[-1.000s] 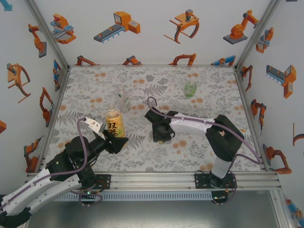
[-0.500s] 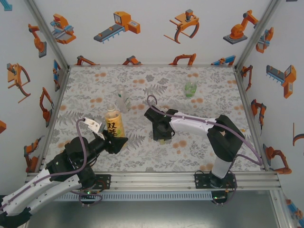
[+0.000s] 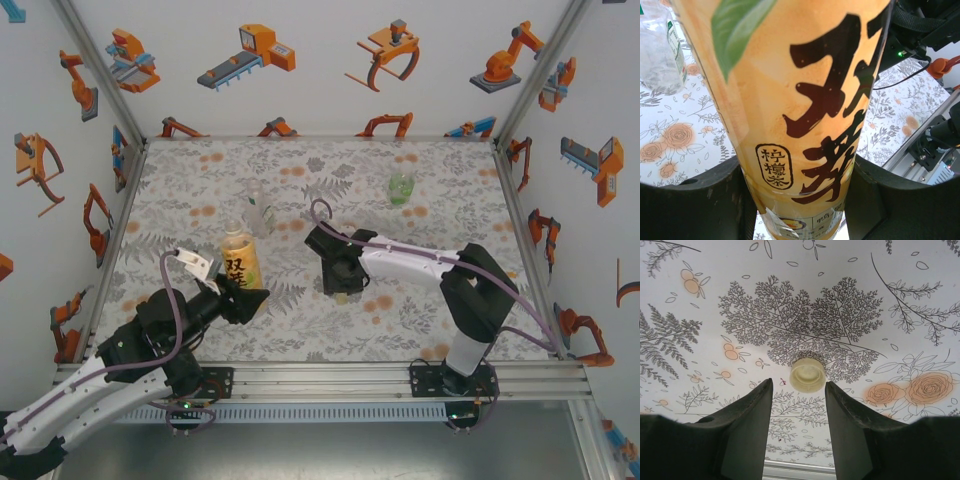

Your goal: Screw on the bottle caps

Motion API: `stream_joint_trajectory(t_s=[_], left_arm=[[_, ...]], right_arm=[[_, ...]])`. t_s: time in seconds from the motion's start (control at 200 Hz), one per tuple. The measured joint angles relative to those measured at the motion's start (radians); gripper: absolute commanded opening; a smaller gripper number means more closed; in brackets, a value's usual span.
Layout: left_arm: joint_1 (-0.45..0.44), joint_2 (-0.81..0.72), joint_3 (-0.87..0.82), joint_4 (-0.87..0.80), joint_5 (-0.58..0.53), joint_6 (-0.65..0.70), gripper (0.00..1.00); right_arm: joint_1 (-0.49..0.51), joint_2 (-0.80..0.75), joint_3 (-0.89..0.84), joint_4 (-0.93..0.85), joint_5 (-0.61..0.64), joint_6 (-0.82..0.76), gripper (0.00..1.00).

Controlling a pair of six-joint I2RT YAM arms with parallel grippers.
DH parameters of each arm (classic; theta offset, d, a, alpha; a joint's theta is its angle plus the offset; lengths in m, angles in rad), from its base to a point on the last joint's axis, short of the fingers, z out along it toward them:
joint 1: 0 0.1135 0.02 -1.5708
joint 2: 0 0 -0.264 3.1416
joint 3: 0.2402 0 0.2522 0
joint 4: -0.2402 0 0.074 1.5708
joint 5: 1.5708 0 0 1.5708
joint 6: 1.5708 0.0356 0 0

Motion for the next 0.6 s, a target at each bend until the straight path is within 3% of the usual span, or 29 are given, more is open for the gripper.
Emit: stream_joint_trajectory(t_s=[0.596], left_arm=[[0.000,-0.006,-0.004,0.000,-0.006,-0.006,0.00]], right_arm=[[0.000,0.014,-0.015,0.025,-0.015,0.000,0.43]])
